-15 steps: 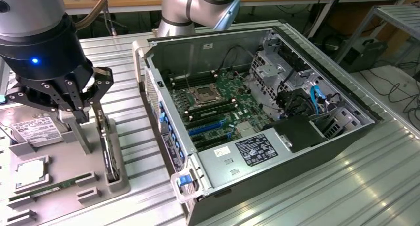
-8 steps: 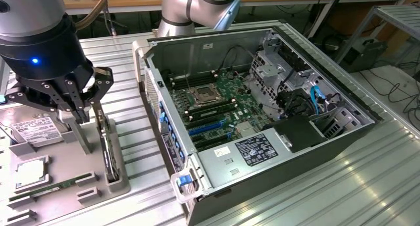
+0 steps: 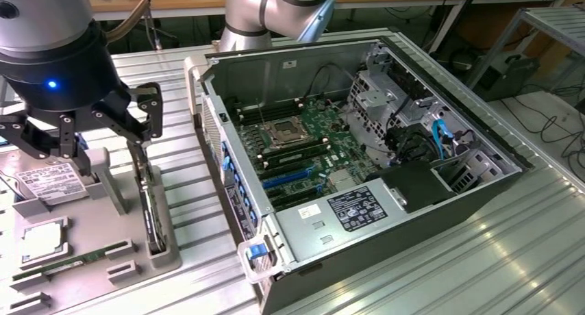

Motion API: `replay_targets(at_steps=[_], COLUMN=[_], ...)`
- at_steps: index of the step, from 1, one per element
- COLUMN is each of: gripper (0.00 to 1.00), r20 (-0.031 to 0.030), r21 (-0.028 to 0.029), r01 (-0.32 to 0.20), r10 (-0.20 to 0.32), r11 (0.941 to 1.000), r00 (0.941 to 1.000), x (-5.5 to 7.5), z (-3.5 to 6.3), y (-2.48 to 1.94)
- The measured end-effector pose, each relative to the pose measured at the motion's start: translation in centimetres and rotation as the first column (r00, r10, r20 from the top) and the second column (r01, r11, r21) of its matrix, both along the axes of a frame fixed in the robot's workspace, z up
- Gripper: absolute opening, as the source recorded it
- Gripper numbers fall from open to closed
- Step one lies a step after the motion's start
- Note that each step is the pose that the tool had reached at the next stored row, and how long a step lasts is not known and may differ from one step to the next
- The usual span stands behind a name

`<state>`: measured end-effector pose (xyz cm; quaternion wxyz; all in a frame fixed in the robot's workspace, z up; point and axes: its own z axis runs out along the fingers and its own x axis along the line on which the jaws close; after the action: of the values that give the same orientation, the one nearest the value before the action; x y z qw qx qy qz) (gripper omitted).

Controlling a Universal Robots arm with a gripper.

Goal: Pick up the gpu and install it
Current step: 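Pick up the gpu and move the gpu toward the slot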

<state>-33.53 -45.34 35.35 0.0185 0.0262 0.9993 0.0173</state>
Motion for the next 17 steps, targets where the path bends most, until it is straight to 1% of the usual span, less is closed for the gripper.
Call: replay_targets(at_steps=[1,2,3,17], gripper=[0.66,0.66,0.66,0.66], r20=[-0.0012,-0.0015,-0.0016,-0.0016], r21=[-0.0011,-0.0042,-0.0096,-0.0103], r01=[-0.004,-0.004,-0.005,-0.008], r10=[0.004,0.004,0.005,0.008], r11=[1.0000,1.0000,0.9999,0.9999], r00=[1.0000,1.0000,1.0000,1.0000], x=[0.1,0.1,0.1,0.1], z=[-0.27,-0.49,-0.62,-1.39], y=[0.01,0.02,0.01,0.02])
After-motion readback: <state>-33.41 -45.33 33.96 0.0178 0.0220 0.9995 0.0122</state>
